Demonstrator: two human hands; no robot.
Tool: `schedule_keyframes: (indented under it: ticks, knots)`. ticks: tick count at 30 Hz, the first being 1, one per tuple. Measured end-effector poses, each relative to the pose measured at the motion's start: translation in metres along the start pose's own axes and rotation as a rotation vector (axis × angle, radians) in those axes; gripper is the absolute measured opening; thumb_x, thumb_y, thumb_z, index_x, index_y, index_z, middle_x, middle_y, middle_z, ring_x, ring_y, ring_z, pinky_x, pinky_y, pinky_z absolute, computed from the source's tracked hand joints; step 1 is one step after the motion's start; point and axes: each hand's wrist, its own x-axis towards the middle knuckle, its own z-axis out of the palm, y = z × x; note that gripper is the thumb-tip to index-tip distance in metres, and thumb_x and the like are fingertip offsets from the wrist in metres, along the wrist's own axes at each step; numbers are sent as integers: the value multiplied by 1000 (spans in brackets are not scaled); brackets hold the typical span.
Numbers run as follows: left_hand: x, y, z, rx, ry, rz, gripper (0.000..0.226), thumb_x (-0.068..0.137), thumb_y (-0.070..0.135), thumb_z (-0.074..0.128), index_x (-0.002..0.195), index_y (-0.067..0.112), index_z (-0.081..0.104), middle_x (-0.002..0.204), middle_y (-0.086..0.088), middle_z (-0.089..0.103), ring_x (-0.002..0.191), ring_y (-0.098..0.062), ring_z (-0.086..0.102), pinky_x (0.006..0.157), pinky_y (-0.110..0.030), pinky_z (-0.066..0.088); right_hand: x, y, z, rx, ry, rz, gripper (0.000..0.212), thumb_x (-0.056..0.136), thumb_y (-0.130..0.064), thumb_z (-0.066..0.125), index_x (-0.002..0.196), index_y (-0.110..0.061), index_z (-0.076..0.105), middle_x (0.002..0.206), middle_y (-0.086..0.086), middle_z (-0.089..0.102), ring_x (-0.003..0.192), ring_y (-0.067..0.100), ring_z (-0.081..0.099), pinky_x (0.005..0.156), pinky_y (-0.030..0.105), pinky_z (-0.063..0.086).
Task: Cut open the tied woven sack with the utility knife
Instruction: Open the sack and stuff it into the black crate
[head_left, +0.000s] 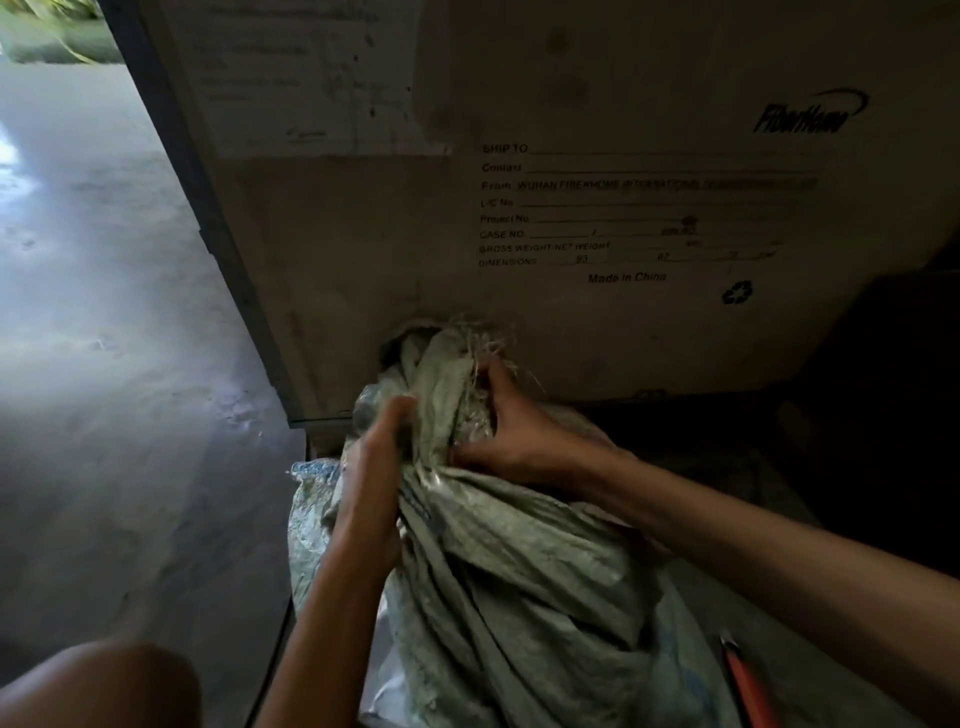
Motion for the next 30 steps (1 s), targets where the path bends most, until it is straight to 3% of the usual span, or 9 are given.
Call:
schedule_keyframes:
  ticks: [4,6,12,15,17,20,23,27,30]
  knots:
    - [19,-10,-23,-51,257,-8,8,84,6,77,92,7,75,90,-15,79,80,-29,77,72,-36,63,16,12,-19,-64,-137,-3,71,88,-22,76,146,-28,35,137,-5,54,112,-1,56,93,11,48]
    - [33,-19,-31,-107,318,-17,11,85,-4,73,86,7,73,77,-10,80,71,-25,76,65,-32,64,29,24,-40,-73,-80,79,59,89,-24,75,140,-28,46,130,-4,58,99,-7,55,75,3,45]
    - [37,-37,-7,-93,346,-61,22,88,-10,69,97,9,75,96,-15,79,96,-35,74,89,-46,60,37,66,-57,-144,2,281,28,91,-38,70,103,-14,78,109,3,78,103,19,72,95,42,56]
    - [16,-18,5,8,388,-49,21,88,-12,68,101,4,74,110,-27,73,109,-45,68,101,-59,52,16,47,-59,-4,220,242,14,92,-27,70,84,-22,80,85,-16,78,87,1,72,76,21,55]
    - [-5,9,11,3,400,-60,21,87,-9,71,98,7,77,103,-20,76,100,-38,71,99,-54,54,-5,24,-62,12,343,232,17,93,-26,69,79,-24,79,79,-18,78,80,-1,72,69,24,54]
    - [-42,55,24,73,366,-22,21,79,-5,76,73,14,71,80,-10,67,81,-23,58,76,-38,51,-42,-19,-72,6,419,291,28,93,-28,68,89,-2,75,89,14,78,84,24,73,76,40,55]
    - [-74,116,21,194,478,13,36,77,-12,68,59,16,55,68,-7,51,69,-17,45,61,-32,41,-88,-76,-115,152,586,383,14,95,-18,65,90,-13,77,80,-2,73,81,9,62,65,17,50]
    - [-130,213,3,188,538,-279,29,87,-5,73,72,17,61,67,-1,64,62,-14,57,49,-19,50,-170,-161,-189,375,613,505,21,102,-18,56,98,-14,76,94,-3,76,89,10,68,76,22,53]
    - [-187,276,53,166,429,-464,13,91,8,72,104,10,70,96,-10,74,87,-25,68,76,-32,59,-210,-238,-177,698,629,653,26,105,-9,46,104,-13,71,98,-3,78,92,6,72,89,26,56]
